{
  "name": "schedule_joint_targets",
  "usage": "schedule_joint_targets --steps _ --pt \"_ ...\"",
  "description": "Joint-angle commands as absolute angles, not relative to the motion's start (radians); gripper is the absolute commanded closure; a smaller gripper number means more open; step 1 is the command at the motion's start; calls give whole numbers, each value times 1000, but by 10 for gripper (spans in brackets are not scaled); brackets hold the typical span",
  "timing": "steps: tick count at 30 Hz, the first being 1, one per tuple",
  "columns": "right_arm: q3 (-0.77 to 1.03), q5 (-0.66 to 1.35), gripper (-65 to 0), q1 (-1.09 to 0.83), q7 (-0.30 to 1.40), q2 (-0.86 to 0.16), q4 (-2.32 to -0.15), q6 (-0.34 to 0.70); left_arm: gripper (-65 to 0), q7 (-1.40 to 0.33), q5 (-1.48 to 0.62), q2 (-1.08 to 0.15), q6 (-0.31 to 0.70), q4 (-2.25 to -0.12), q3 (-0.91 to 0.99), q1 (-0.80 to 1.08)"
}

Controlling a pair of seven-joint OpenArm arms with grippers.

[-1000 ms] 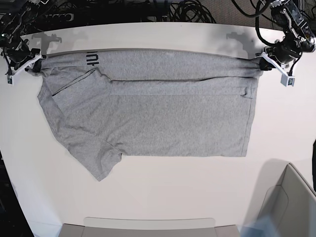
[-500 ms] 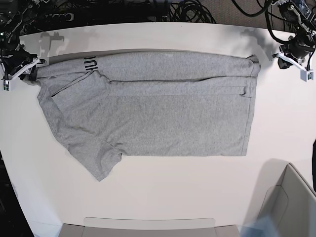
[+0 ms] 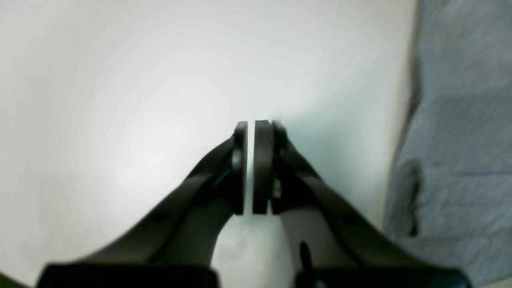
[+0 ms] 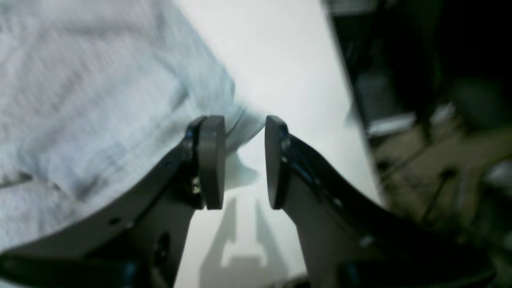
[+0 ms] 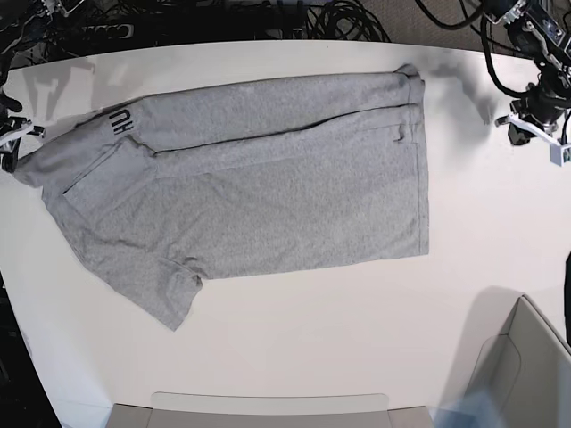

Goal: Fold the T-shirt properly
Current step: 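Move both grippers onto the shirt body and grasp the fabric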

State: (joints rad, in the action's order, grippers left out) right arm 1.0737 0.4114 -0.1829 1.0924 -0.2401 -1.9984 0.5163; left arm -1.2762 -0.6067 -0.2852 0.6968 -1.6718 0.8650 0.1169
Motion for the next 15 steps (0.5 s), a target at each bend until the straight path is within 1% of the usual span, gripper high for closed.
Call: schedule_joint_targets --steps 1,4,9,12,15 --pt "1052 417 -175 -179 1082 -246 -2017 518 -29 -1260 -616 -305 698 -1695 868 116" --pt "1017 415 -175 -200 1082 -216 -2018 518 -29 -1260 -615 -305 698 -1698 868 116" --pt "1059 415 -175 -252 1078 -150 -2015 518 -29 -1260 -613 -305 698 -1696 868 117" --pt "1102 415 -175 -255 1078 -147 -2015 518 -29 -1260 -613 -302 698 -1696 866 117" --pt "1102 415 -175 -254 1078 -156 -2015 518 -29 -1260 -618 -297 698 -1701 832 117"
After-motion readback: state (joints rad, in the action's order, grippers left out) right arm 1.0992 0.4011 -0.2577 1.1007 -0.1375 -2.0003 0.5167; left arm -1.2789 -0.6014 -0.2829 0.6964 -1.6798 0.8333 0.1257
